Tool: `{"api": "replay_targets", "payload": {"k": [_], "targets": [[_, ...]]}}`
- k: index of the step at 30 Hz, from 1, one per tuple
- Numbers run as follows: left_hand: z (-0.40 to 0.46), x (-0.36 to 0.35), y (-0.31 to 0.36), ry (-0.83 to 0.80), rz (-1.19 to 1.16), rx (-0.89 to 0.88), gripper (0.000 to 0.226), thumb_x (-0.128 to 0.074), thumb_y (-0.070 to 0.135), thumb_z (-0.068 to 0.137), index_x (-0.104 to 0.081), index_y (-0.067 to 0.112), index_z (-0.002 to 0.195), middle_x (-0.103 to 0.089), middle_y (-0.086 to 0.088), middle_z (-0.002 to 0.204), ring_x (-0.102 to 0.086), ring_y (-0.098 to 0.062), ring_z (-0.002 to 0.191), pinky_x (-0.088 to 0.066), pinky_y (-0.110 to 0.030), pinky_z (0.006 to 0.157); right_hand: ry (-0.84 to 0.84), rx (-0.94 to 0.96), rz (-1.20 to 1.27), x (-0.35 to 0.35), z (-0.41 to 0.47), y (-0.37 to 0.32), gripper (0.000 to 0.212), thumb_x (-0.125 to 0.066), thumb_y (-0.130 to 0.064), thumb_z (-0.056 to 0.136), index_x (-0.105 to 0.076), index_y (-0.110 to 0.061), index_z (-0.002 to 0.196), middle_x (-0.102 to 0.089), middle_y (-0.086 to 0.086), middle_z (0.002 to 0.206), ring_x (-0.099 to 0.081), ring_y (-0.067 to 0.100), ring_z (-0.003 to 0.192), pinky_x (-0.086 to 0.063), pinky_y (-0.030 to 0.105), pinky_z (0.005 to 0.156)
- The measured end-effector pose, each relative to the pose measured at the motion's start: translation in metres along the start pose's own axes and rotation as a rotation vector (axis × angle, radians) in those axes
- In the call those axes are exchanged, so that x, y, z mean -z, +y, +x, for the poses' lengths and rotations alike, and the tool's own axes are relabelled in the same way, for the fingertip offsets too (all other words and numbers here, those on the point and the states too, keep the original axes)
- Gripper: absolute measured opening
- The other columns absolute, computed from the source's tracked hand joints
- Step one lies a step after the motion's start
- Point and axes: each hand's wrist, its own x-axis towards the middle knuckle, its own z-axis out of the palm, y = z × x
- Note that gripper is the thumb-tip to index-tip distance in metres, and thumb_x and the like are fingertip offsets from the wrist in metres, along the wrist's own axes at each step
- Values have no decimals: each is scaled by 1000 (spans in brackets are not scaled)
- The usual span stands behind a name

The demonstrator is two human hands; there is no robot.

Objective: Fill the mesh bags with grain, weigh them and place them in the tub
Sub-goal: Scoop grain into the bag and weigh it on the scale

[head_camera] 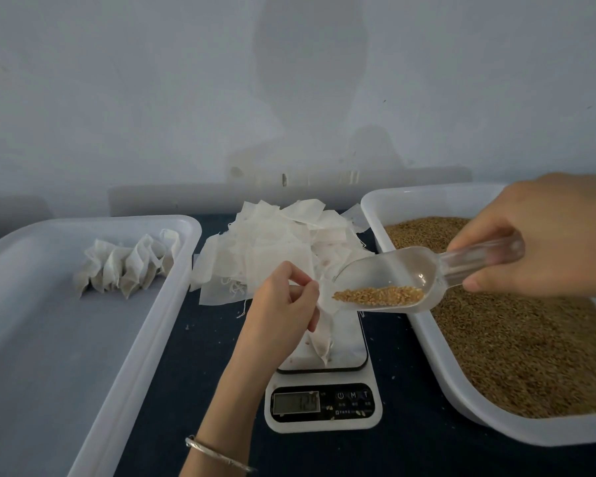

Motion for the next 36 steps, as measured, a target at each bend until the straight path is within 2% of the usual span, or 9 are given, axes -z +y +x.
{"api": "replay_targets", "payload": {"k": [3,6,8,12,20,29,36], "targets": [[0,-1,1,-1,-1,0,10,-48,19,97,-51,16,88,-58,4,48,-41,-14,49,-37,-22,46,18,-21,-54,6,2,-5,51,-36,-75,33,-44,-80,83,-66,-25,66,-62,0,65,-56,31,69],[-1,-1,1,1,-6,4,10,-48,19,97,-51,17,88,-58,4,48,-41,-13,49,-36,-20,44,26,-47,-52,9,2,-11,34,-60,-68,52,-48,-77,82,-66,-22,69,-61,1,68,-55,31,70],[-1,-1,1,0,-8,7,10,-48,19,97,-51,17,88,-59,3,48,-41,-12,48,-37,-20,45,36,-68,-52,9,1,-14,27,-65,-63,58,-52,-75,79,-65,-23,69,-60,1,68,-54,30,71],[-2,-1,1,-3,-5,10,10,-48,19,97,-51,17,88,-59,4,48,-41,-11,47,-37,-20,45,43,-104,-42,9,-2,-19,31,-68,-61,62,-48,-77,81,-66,-22,68,-60,0,68,-54,30,71],[-2,-1,1,-6,-21,21,10,-49,19,97,-51,17,88,-59,4,48,-39,-9,44,-35,-19,44,34,-95,-27,9,-5,-21,24,-71,-57,64,-57,-69,80,-65,-22,66,-59,-1,65,-54,28,69],[-2,-2,2,-6,-25,21,9,-48,19,97,-50,17,89,-59,3,48,-38,-8,43,-34,-18,43,9,-57,-99,12,-2,-26,18,-70,-55,65,-64,-61,80,-66,-20,77,-61,5,74,-54,30,74],[-2,-1,1,-7,-30,24,8,-48,18,98,-51,17,90,-59,4,48,-39,-9,44,-35,-20,44,9,-35,-141,14,-1,-31,12,-68,-53,68,-64,-58,79,-65,-18,78,-59,5,72,-53,29,71]]}}
